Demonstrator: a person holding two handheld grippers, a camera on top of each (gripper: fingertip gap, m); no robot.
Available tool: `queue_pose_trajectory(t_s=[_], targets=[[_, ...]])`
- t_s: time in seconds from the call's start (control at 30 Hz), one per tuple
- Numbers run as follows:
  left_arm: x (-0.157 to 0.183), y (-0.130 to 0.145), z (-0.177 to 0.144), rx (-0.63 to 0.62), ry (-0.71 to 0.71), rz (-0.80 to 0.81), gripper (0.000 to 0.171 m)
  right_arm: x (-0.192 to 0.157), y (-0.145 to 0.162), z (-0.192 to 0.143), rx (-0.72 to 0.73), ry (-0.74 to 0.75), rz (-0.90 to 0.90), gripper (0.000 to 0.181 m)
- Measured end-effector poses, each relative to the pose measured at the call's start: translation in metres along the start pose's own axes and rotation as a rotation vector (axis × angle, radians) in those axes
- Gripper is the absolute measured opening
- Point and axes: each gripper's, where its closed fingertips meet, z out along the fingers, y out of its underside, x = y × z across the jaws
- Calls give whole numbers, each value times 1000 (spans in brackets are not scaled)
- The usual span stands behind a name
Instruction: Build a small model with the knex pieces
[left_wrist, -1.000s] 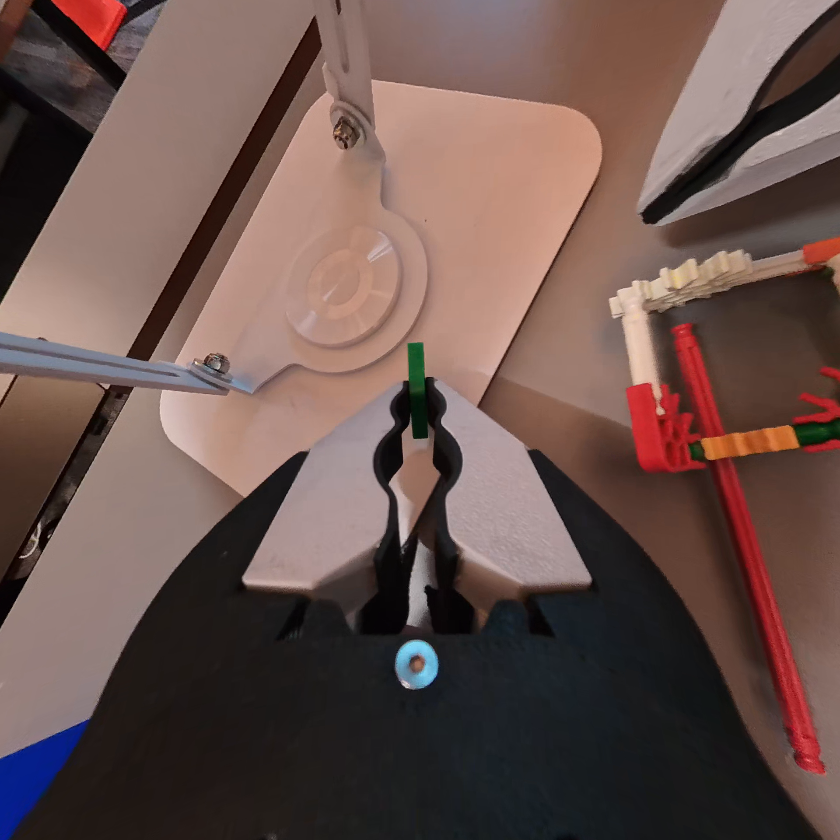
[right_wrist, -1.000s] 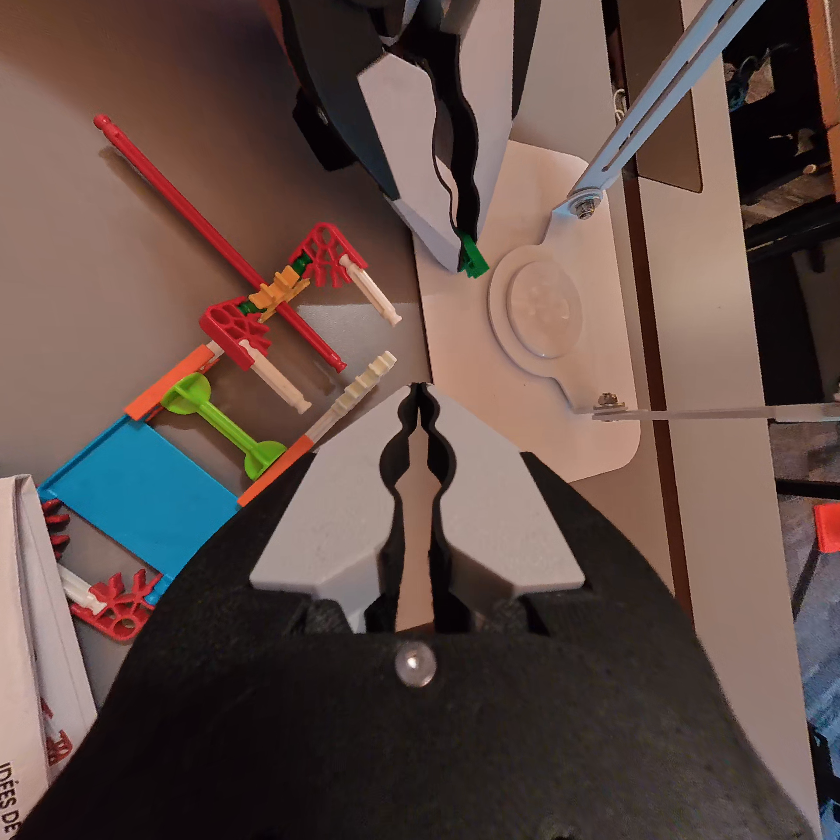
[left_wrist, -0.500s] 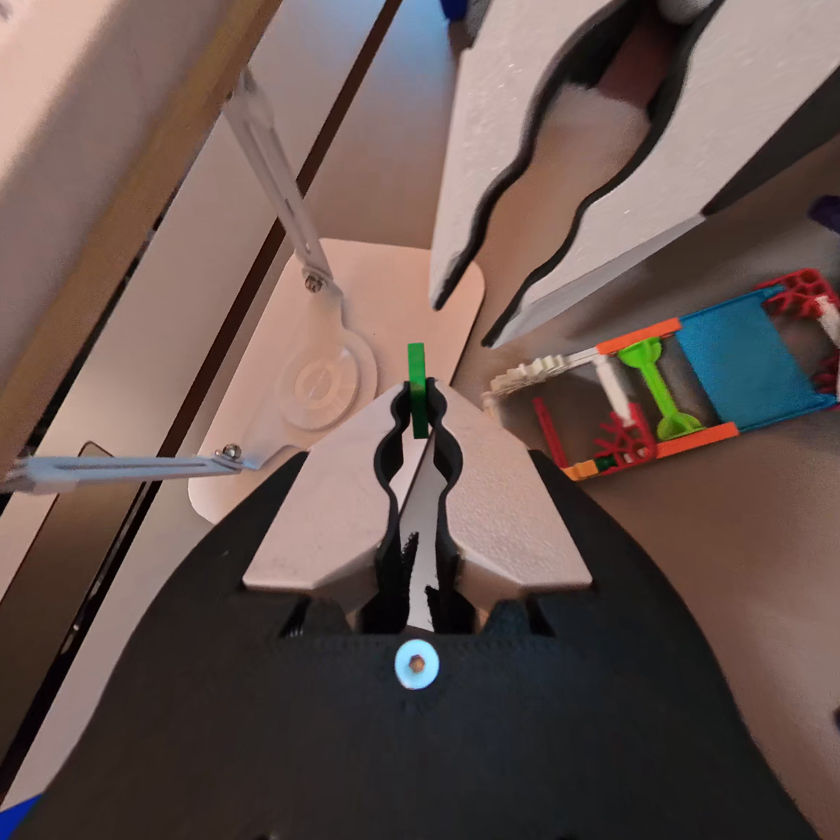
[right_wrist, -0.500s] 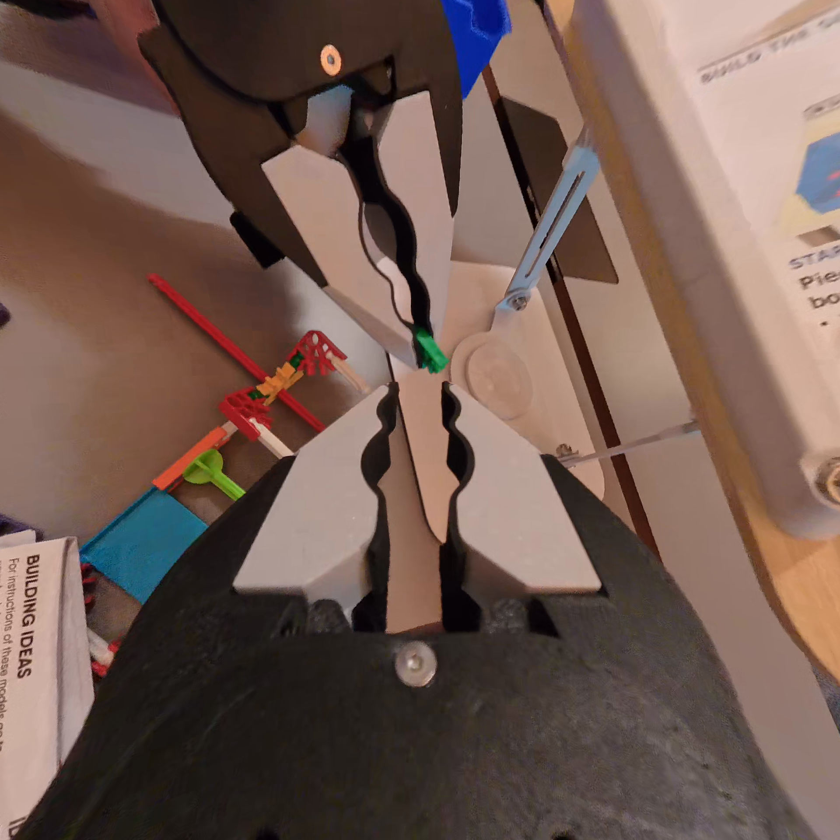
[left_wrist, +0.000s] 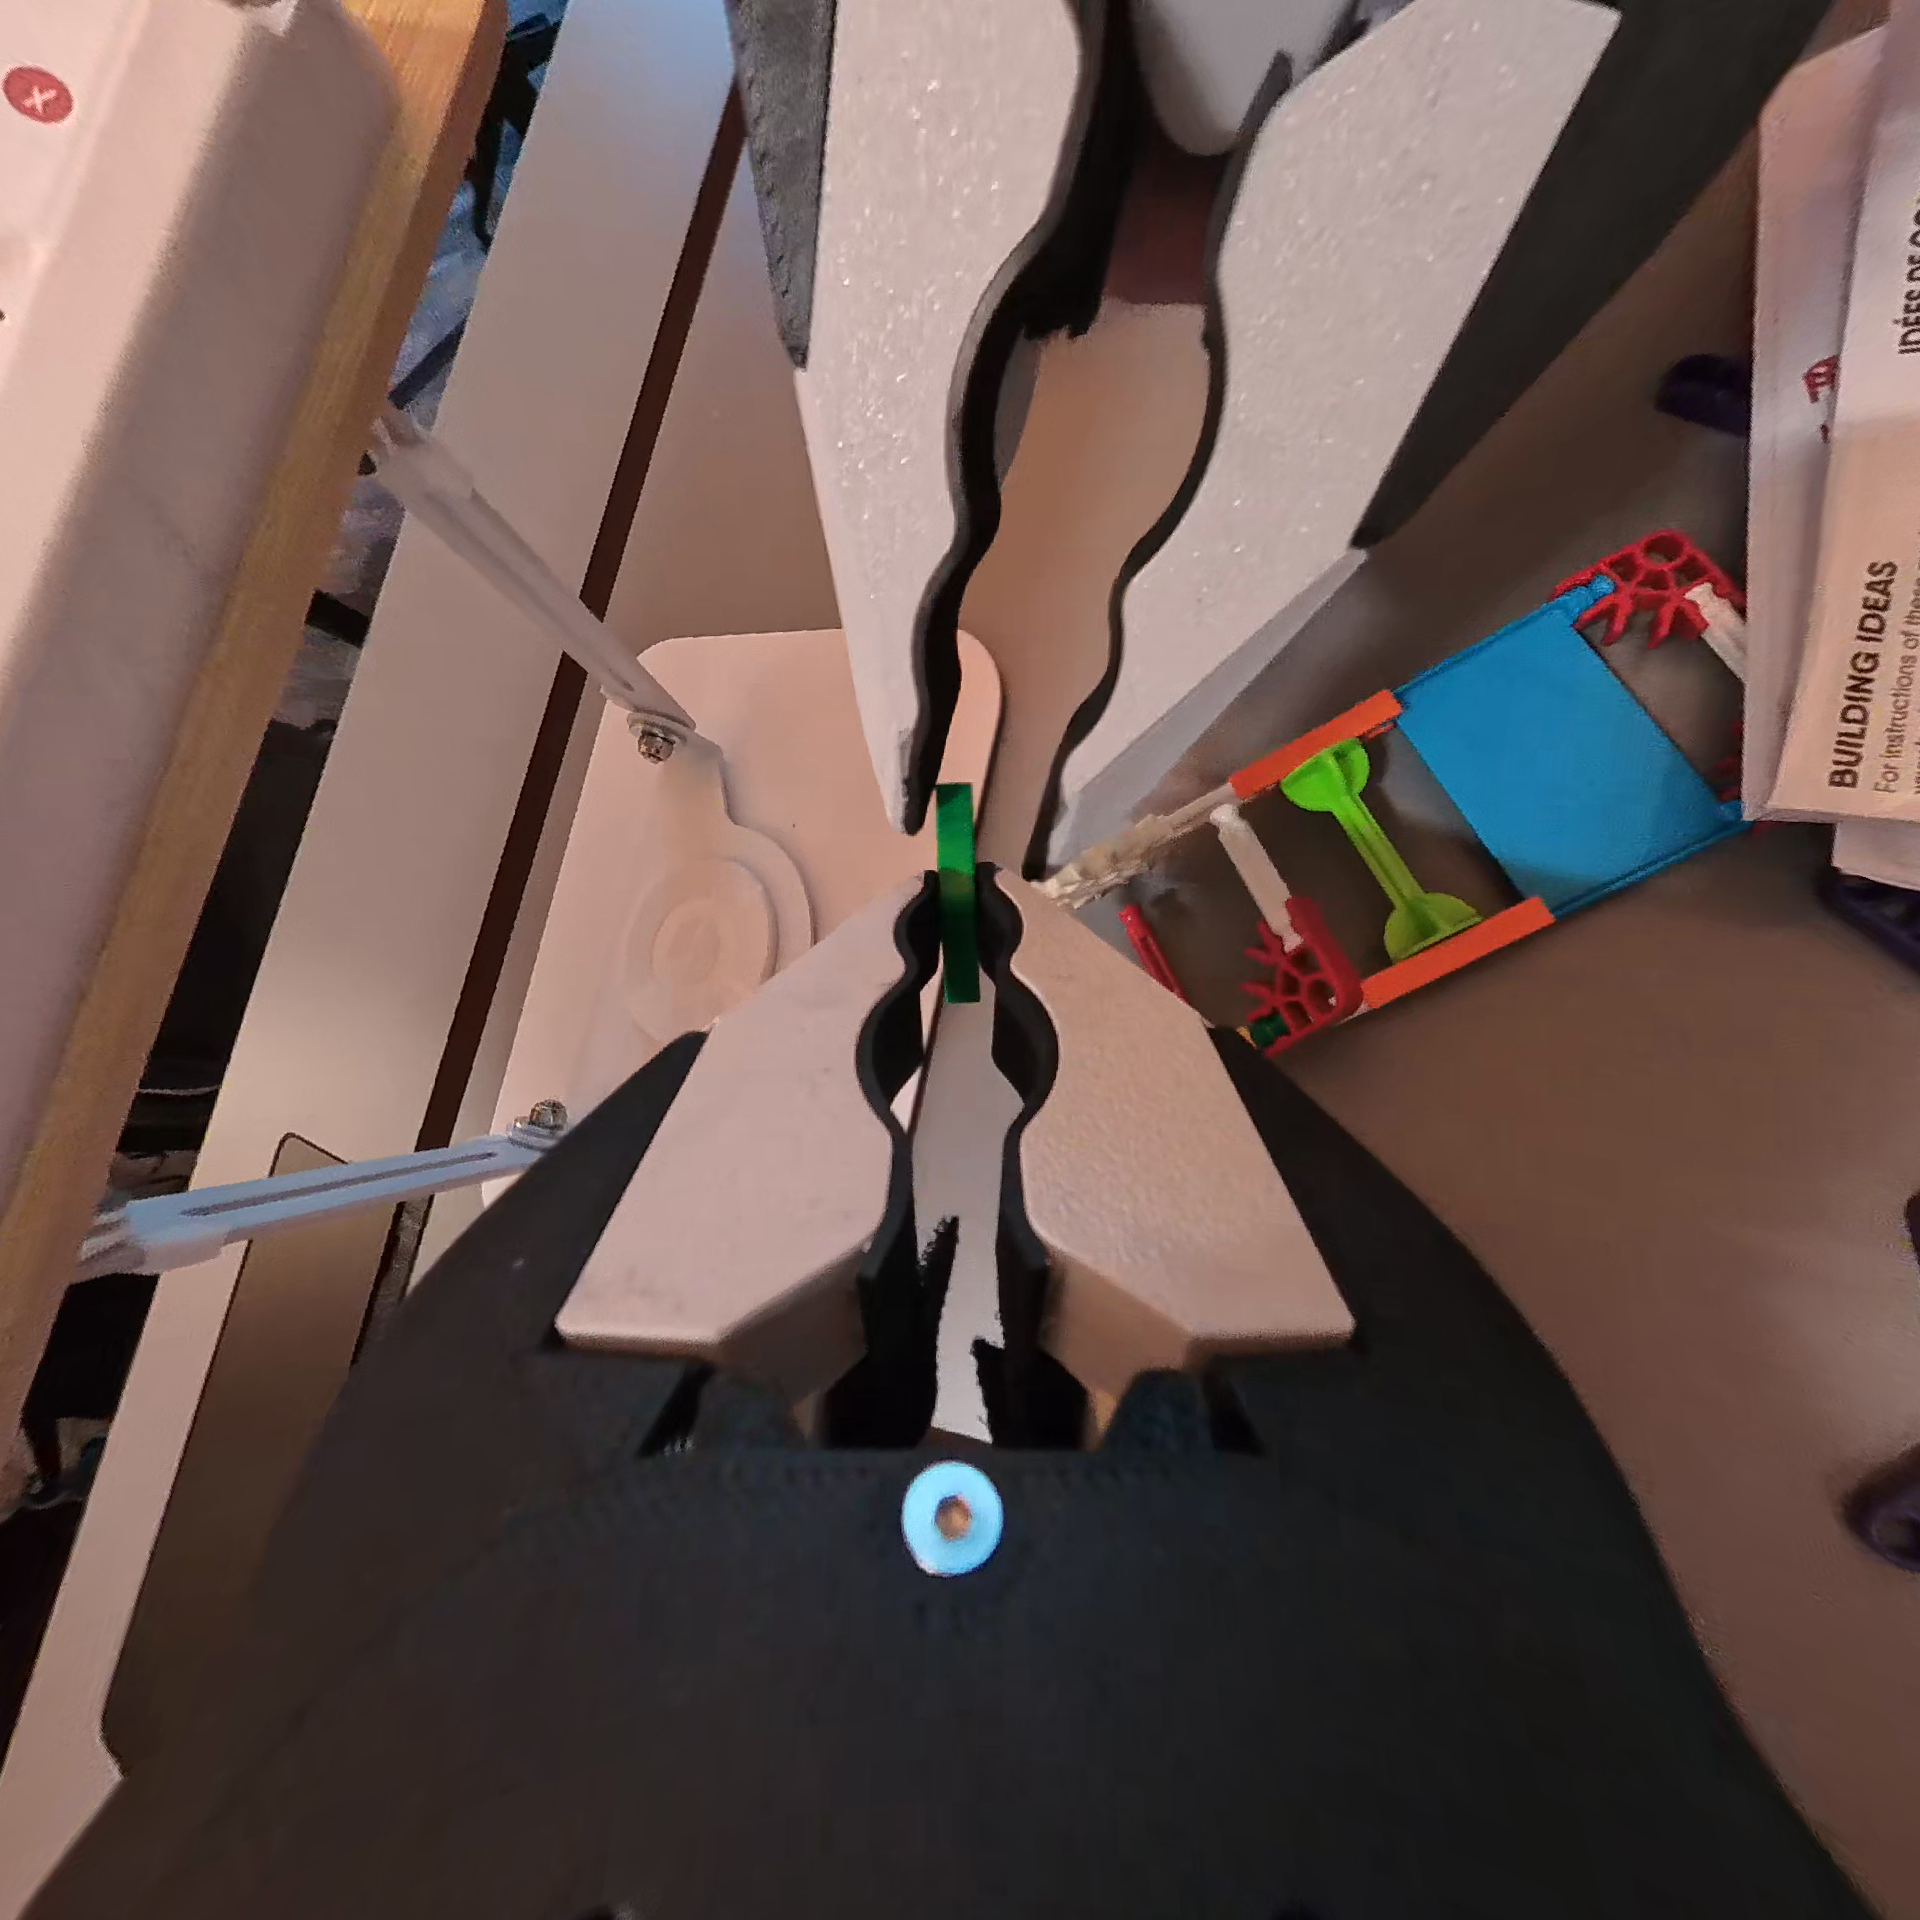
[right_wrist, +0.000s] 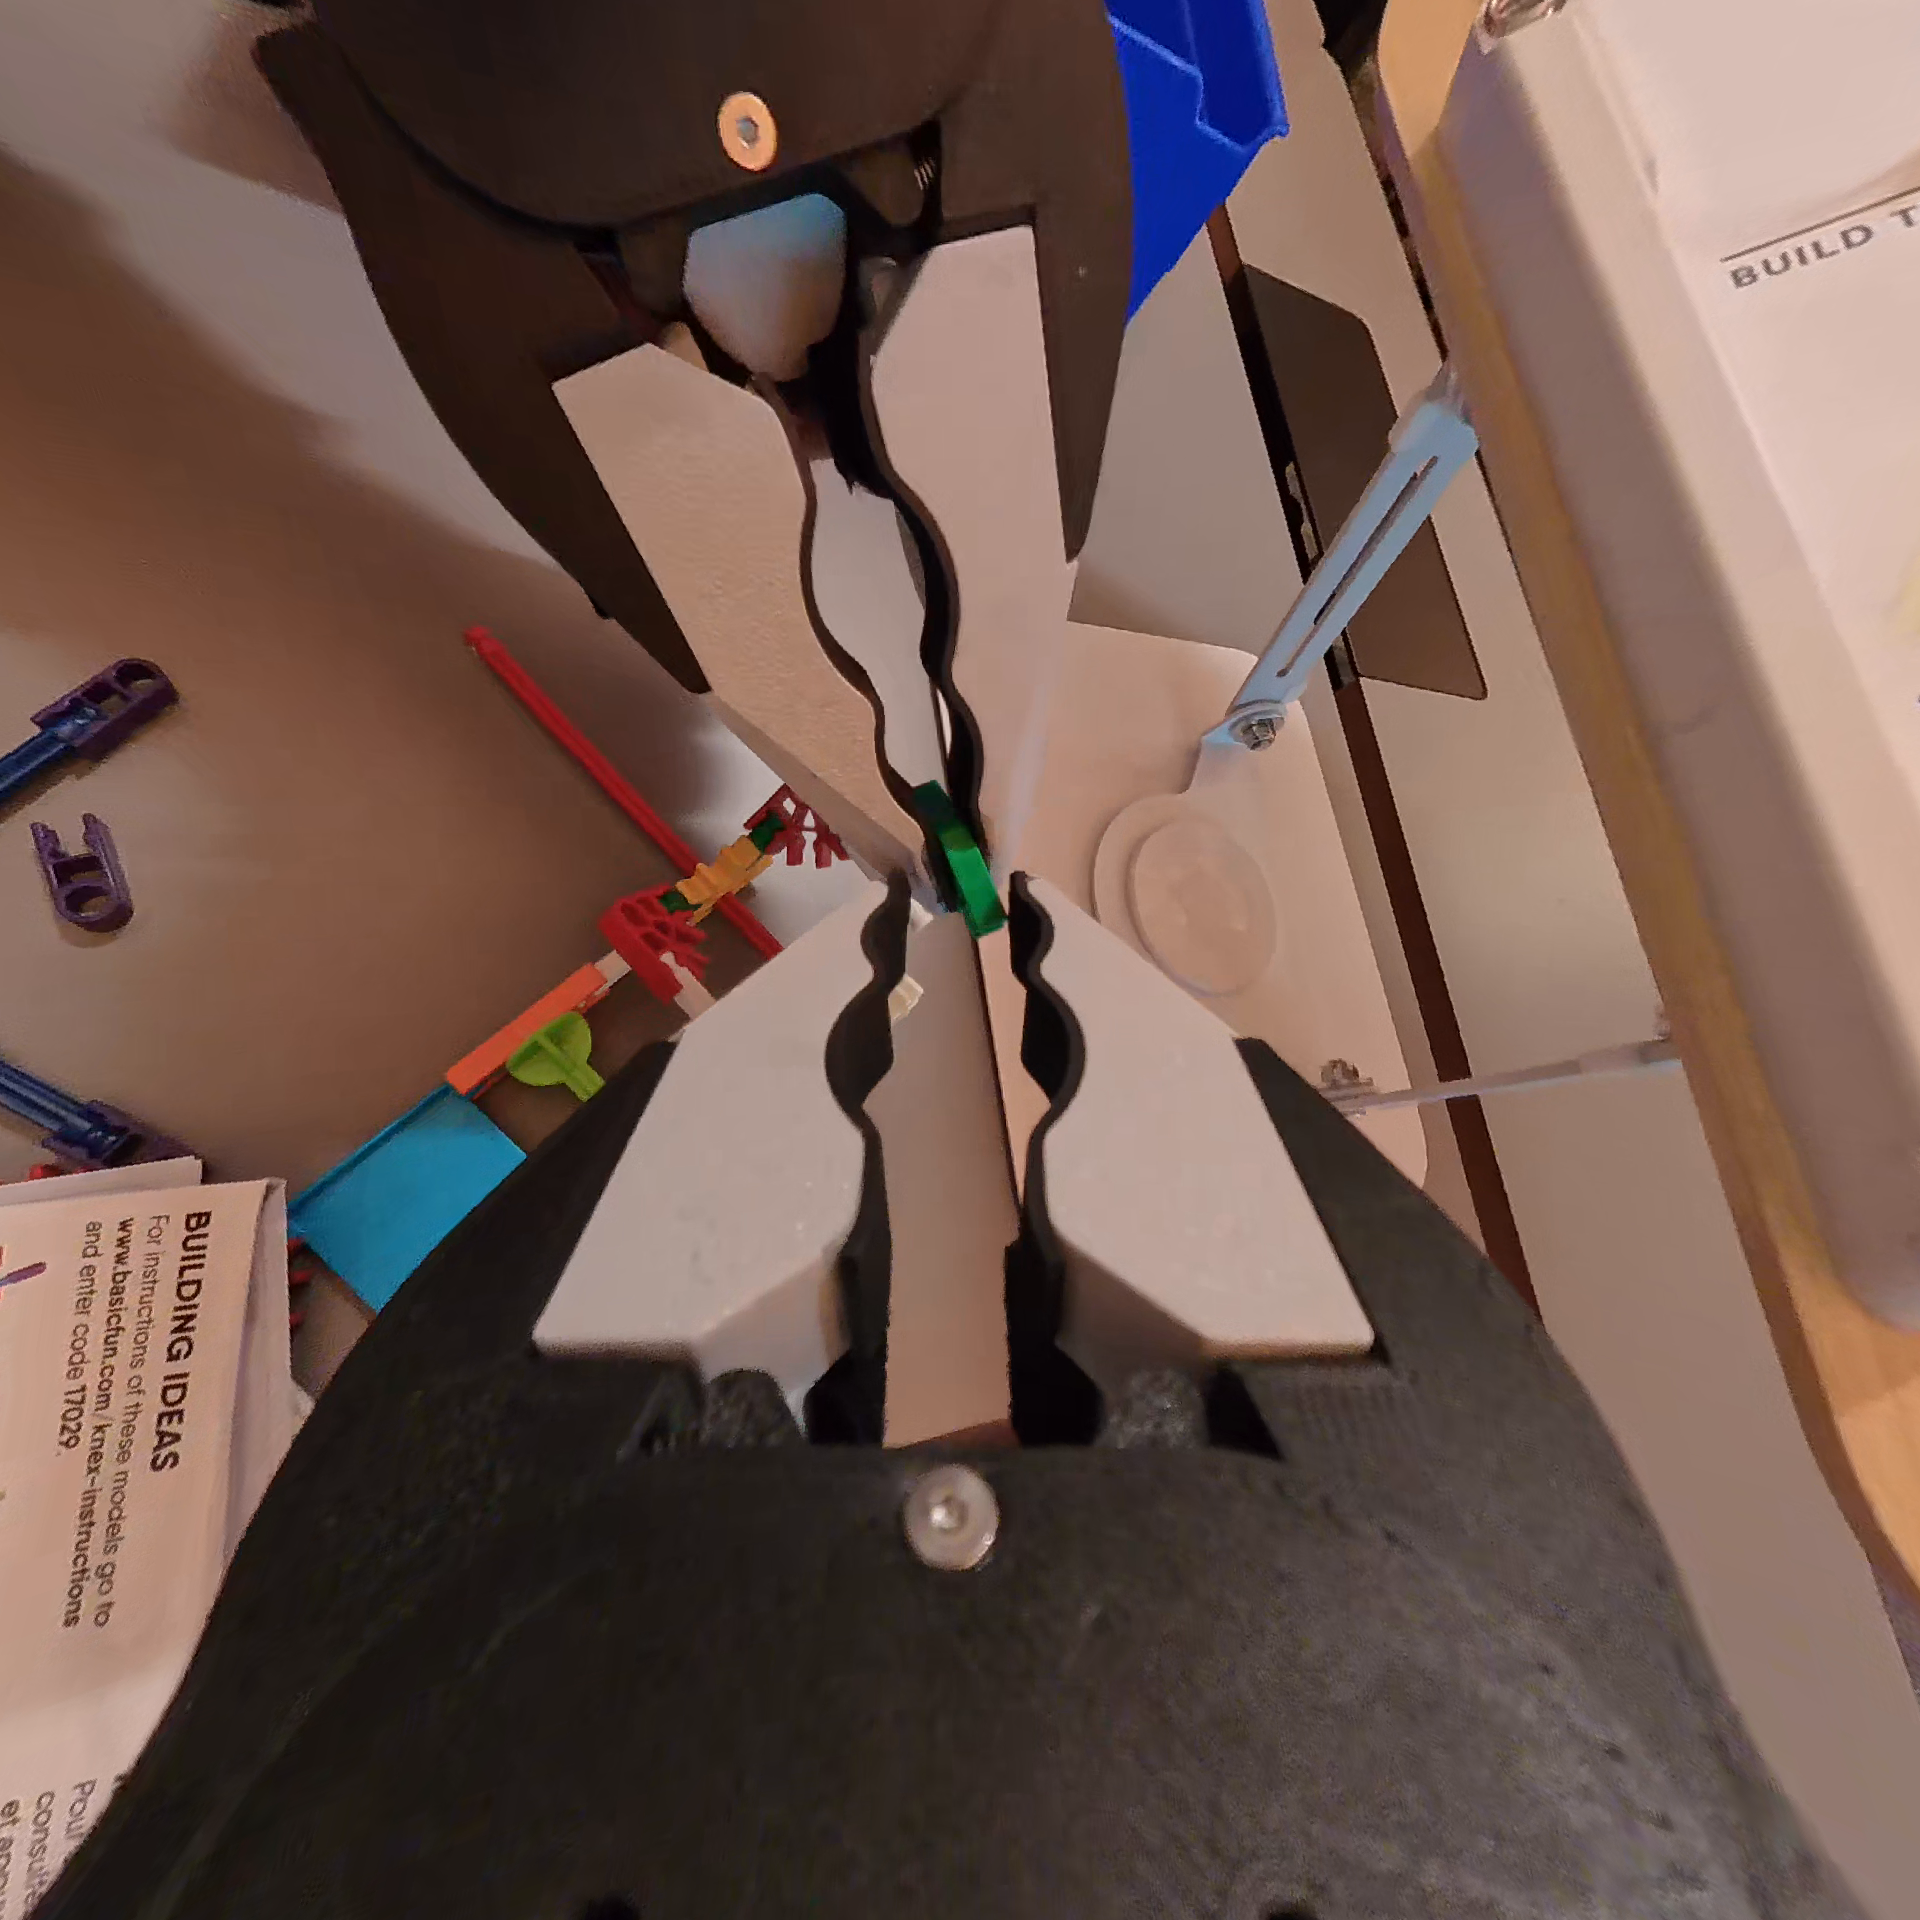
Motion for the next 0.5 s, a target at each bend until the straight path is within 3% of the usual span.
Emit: queue_pose_trajectory(t_s=[0.23,0.43,0.5], targets=[[10,-3,-7,14,16,118,3,-12,-2,-4,9,-63,-55,9],[10,-9,-10,64,34,92,6,-10,-5,-10,35,-85,-15,4],[3,-8,-11,46,11,55,15,-6,-2,-11,31,-84,9,3]])
